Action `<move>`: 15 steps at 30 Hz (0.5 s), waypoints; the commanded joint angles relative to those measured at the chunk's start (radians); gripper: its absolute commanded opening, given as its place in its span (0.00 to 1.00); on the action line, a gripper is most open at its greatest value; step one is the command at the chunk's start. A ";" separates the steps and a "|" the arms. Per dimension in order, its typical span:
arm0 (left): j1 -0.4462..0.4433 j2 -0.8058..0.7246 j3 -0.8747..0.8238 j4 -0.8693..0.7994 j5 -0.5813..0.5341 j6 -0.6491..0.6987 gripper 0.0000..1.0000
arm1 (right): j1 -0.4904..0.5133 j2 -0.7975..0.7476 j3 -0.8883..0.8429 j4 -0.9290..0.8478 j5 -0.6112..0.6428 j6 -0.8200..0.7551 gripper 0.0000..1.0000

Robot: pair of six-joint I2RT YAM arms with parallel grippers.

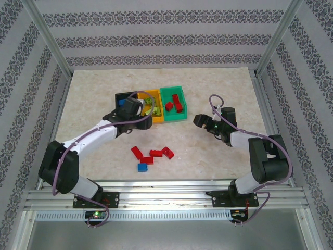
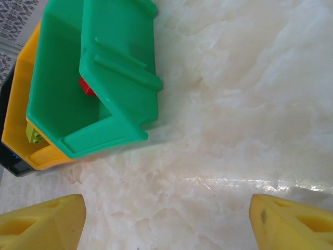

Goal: Sort the legos into containers by color
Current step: Place the lego in the container.

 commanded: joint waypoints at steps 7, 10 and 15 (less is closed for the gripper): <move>0.216 0.042 0.060 0.089 0.140 0.017 0.60 | -0.002 0.019 0.005 0.045 -0.025 0.016 0.82; 0.247 0.095 0.089 0.100 0.149 0.012 0.63 | -0.002 0.021 0.005 0.046 -0.029 0.017 0.82; 0.269 0.143 0.124 0.094 0.158 -0.018 0.70 | -0.003 0.022 0.005 0.047 -0.031 0.019 0.82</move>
